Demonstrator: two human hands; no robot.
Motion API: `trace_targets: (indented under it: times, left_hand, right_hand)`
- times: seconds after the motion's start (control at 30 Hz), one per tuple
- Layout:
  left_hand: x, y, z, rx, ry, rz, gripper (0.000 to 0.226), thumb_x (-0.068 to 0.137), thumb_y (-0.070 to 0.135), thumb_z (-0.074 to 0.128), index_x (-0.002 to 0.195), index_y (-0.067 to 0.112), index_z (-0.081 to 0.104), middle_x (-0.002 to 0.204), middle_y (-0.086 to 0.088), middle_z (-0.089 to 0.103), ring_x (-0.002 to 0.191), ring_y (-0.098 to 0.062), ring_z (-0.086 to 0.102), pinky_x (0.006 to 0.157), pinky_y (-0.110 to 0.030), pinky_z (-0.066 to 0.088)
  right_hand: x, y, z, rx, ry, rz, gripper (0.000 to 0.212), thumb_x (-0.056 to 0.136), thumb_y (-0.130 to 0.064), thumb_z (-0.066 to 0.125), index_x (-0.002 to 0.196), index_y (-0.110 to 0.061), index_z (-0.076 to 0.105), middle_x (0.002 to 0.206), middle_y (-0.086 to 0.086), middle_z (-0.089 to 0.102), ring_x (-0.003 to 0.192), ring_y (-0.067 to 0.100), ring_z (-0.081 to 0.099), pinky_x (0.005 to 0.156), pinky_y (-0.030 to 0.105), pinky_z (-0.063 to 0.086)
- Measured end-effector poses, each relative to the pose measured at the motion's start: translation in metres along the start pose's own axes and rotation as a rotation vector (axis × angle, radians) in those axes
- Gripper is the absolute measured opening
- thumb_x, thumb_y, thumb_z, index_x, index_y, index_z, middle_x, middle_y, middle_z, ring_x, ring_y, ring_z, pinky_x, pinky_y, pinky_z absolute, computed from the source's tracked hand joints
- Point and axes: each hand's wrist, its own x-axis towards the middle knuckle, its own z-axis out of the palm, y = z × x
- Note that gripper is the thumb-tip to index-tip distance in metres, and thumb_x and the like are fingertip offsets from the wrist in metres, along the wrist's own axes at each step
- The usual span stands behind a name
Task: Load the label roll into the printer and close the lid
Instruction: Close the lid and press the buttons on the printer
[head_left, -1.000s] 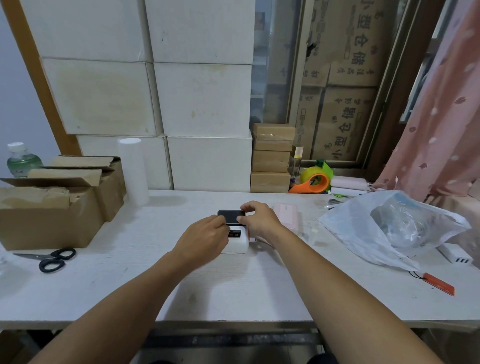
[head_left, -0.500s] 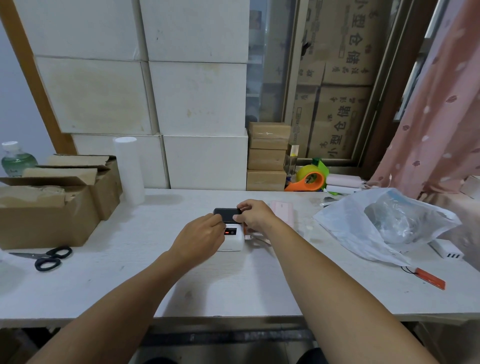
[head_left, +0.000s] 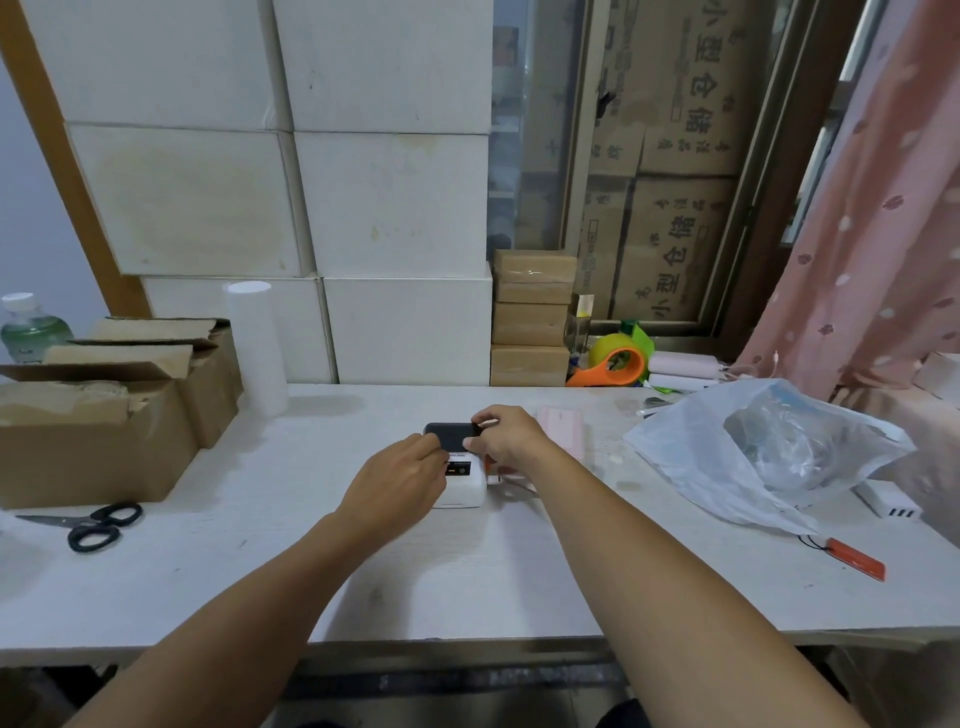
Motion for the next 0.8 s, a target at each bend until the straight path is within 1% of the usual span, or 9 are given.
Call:
trace_targets:
  times: [0.1,0.17,0.3,0.37,0.43,0.5,0.6,0.7,0.8]
  left_hand:
    - [-0.002,0.005,-0.006,-0.125,0.002,-0.116,0.014,0.097,0.018,0.057,0.094,0.014,0.07,0.097,0.002,0.064,0.083,-0.021,0.062,0.06,-0.036,0.053]
    - [-0.005,0.007,-0.01,-0.252,-0.007,-0.219,0.015,0.097,0.028,0.061,0.106,0.018,0.069,0.103,0.007,0.061,0.089,-0.016,0.061,0.066,-0.032,0.052]
    - [-0.009,0.003,-0.01,-0.408,-0.146,-0.353,0.05,0.083,0.051,0.074,0.123,0.025,0.062,0.115,0.014,0.053,0.099,-0.009,0.062,0.082,-0.03,0.054]
    - [-0.007,0.005,-0.009,-0.437,-0.165,-0.408,0.063,0.078,0.052,0.078,0.131,0.023,0.059,0.119,0.014,0.05,0.101,-0.011,0.064,0.084,-0.032,0.055]
    - [-0.003,0.007,-0.006,-0.466,-0.167,-0.468,0.072,0.077,0.052,0.08,0.137,0.019,0.055,0.122,0.012,0.049,0.099,-0.012,0.063,0.086,-0.033,0.055]
    - [0.0,0.009,-0.004,-0.504,-0.171,-0.513,0.073,0.075,0.051,0.08,0.136,0.019,0.055,0.12,0.011,0.048,0.092,-0.01,0.062,0.084,-0.032,0.054]
    - [0.001,0.012,-0.001,-0.587,-0.167,-0.578,0.07,0.074,0.048,0.082,0.134,0.023,0.057,0.117,0.009,0.05,0.085,-0.004,0.06,0.078,-0.026,0.049]
    - [0.0,0.013,-0.001,-0.646,-0.15,-0.621,0.064,0.071,0.047,0.083,0.129,0.028,0.063,0.111,0.01,0.054,0.086,-0.003,0.061,0.076,-0.022,0.047]
    - [0.0,0.011,-0.002,-0.682,-0.137,-0.641,0.064,0.068,0.048,0.085,0.126,0.029,0.065,0.108,0.012,0.054,0.09,-0.002,0.062,0.074,-0.02,0.046]
  right_hand:
    - [-0.003,0.004,0.0,0.025,0.007,-0.028,0.038,0.086,-0.017,0.081,0.12,-0.026,0.068,0.119,0.005,0.073,0.092,0.028,0.074,0.086,0.044,0.065]
    - [-0.005,0.006,0.0,0.028,0.025,-0.041,0.038,0.086,-0.018,0.082,0.121,-0.025,0.069,0.117,0.005,0.074,0.091,0.028,0.074,0.083,0.042,0.066]
    - [-0.007,0.009,0.0,0.01,0.062,-0.028,0.029,0.081,-0.031,0.085,0.104,-0.026,0.068,0.109,0.004,0.076,0.089,0.026,0.077,0.083,0.042,0.065]
    - [-0.009,0.01,-0.001,-0.066,0.091,-0.025,0.028,0.081,-0.041,0.083,0.098,-0.024,0.068,0.101,0.003,0.077,0.089,0.025,0.076,0.087,0.045,0.063]
    - [-0.013,0.012,-0.004,-0.131,0.111,-0.023,0.032,0.087,-0.046,0.077,0.098,-0.016,0.072,0.094,0.004,0.077,0.089,0.025,0.075,0.088,0.044,0.062]
    - [-0.015,0.016,-0.006,-0.138,0.121,-0.026,0.038,0.09,-0.046,0.075,0.1,-0.01,0.076,0.092,0.006,0.079,0.09,0.025,0.075,0.088,0.044,0.061]
    - [-0.017,0.019,-0.01,-0.097,0.063,-0.024,0.035,0.084,-0.044,0.08,0.097,-0.012,0.078,0.09,0.004,0.08,0.089,0.023,0.077,0.092,0.045,0.062]
    - [-0.019,0.018,-0.011,-0.075,-0.029,-0.012,0.036,0.075,-0.041,0.086,0.097,-0.014,0.077,0.095,0.004,0.081,0.091,0.022,0.079,0.092,0.046,0.063]
    - [-0.024,0.017,-0.011,-0.098,-0.059,-0.024,0.035,0.072,-0.04,0.084,0.097,-0.016,0.079,0.095,0.002,0.081,0.092,0.021,0.078,0.093,0.043,0.063]
